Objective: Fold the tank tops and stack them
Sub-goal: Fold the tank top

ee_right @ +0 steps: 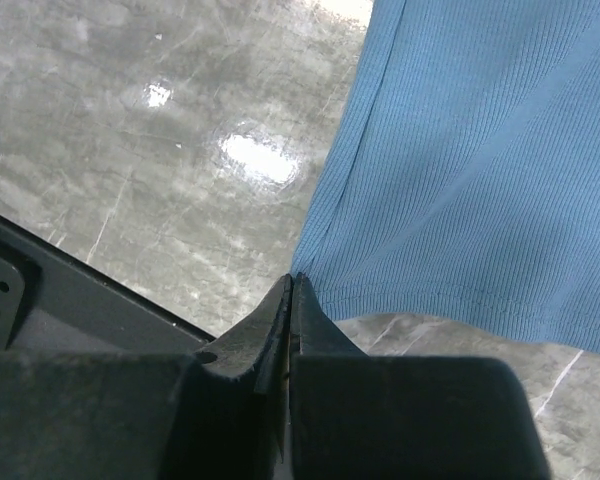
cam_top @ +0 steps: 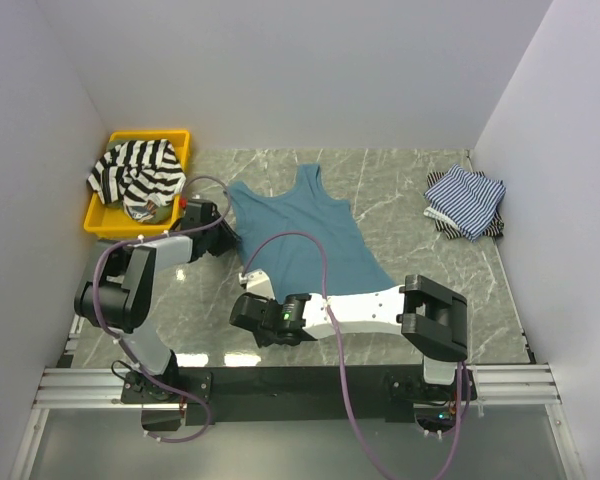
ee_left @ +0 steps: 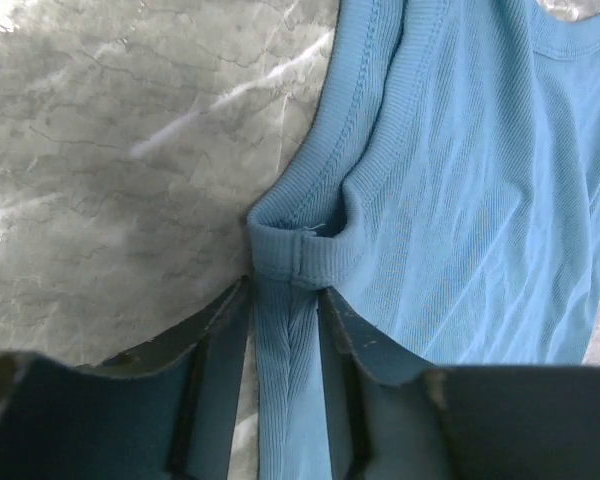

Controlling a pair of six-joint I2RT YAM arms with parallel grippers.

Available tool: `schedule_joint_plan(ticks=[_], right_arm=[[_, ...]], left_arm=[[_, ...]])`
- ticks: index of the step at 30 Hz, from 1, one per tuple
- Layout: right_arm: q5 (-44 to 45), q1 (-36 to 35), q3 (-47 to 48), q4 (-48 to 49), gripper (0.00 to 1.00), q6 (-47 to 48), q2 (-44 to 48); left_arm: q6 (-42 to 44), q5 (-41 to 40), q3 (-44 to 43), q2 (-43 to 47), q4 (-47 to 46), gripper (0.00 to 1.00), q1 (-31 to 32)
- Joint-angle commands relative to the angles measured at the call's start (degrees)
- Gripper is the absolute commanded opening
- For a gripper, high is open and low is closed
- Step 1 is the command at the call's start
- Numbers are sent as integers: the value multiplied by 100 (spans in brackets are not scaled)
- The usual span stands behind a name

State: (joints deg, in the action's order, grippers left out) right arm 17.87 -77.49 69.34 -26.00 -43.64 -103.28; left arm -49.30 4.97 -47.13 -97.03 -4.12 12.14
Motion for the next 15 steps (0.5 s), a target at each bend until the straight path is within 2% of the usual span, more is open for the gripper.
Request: schedule_joint_plan(ticks=[1,4,11,13,14,15], right_arm=[[-46,-46,194,60,0,-22,54],[-161,-73,185,86,0,-4,19],[-450,-143,106,253,0,39,71],[-634,-152,71,384,0,66,72],[-705,-152,62,420,0,92,54],[-775,-152,71,507,0,101,45]], left_arm=[[-10,-224,-217,18,-203,38,25],[17,-347,-287,9,-98,34,25],[105,-480,-551,-44,236,12,25],[96,-681,-516,17,306,6,25],[52,-847,-516,35,359,1,25],[43,-927,-516,62,394,1,25]])
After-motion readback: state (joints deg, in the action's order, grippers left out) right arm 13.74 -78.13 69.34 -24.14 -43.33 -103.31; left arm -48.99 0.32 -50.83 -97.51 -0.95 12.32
